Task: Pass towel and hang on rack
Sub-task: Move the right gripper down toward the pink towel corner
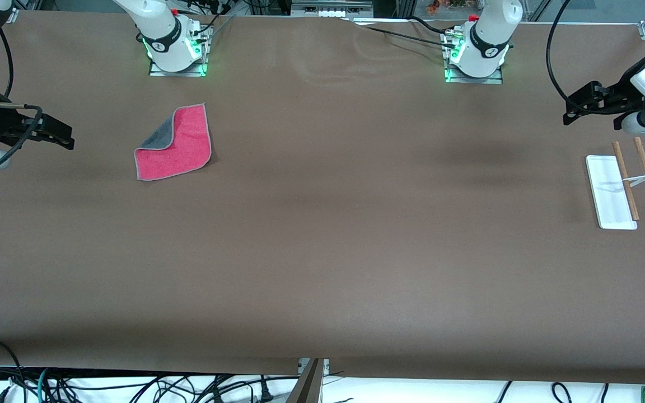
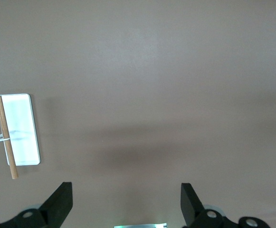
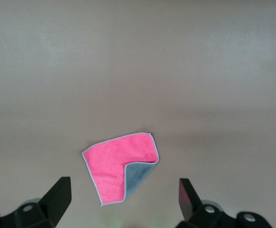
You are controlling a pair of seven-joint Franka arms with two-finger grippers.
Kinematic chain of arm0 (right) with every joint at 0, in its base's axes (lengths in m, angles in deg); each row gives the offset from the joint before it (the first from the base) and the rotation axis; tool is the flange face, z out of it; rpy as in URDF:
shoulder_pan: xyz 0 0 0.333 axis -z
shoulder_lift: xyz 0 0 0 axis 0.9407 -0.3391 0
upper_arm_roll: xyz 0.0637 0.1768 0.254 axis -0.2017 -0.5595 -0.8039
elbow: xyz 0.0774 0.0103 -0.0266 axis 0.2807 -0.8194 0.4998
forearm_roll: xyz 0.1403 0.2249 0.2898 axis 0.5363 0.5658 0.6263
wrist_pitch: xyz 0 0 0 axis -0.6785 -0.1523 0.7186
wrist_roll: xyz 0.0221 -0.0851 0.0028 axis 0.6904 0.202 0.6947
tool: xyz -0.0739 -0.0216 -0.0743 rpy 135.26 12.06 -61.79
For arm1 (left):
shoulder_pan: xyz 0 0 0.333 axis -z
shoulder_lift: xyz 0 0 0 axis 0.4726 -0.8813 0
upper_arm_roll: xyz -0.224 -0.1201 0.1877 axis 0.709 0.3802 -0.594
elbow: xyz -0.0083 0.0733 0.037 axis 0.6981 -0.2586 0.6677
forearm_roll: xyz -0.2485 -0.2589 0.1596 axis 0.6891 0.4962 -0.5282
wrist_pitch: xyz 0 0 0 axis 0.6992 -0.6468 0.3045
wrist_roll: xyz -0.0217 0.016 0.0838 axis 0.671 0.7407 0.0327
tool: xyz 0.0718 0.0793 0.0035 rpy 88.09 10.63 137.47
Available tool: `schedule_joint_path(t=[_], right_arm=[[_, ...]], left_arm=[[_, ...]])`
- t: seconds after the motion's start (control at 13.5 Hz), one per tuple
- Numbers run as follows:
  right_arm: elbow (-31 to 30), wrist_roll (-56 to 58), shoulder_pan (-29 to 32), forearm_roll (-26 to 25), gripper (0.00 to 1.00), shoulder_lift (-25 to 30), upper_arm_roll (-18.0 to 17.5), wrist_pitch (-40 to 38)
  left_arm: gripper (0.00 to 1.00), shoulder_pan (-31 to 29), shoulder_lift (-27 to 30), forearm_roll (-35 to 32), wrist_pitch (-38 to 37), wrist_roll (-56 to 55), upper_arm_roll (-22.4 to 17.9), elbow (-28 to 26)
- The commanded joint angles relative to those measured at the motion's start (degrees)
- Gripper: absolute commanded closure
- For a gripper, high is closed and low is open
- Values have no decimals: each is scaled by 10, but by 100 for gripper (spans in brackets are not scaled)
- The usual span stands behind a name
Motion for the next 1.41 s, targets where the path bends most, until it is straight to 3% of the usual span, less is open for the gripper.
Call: schedule_joint_path(t=[0.0, 0.81, 1.04, 1.33], right_arm=[[16, 3, 3, 5, 0, -7, -3, -3], [12, -3, -3, 8, 0, -20, -4, 4], [-12, 3, -4, 7, 0, -24, -13, 9], [-90, -10, -2, 10, 0, -24, -54, 57]], left_arm=[[0, -2, 1, -17, -13, 0, 3, 12], [0, -2, 1, -17, -14, -1, 2, 12], [0, -2, 1, -17, -14, 0, 2, 12], [0, -3, 1, -17, -14, 1, 2, 11]])
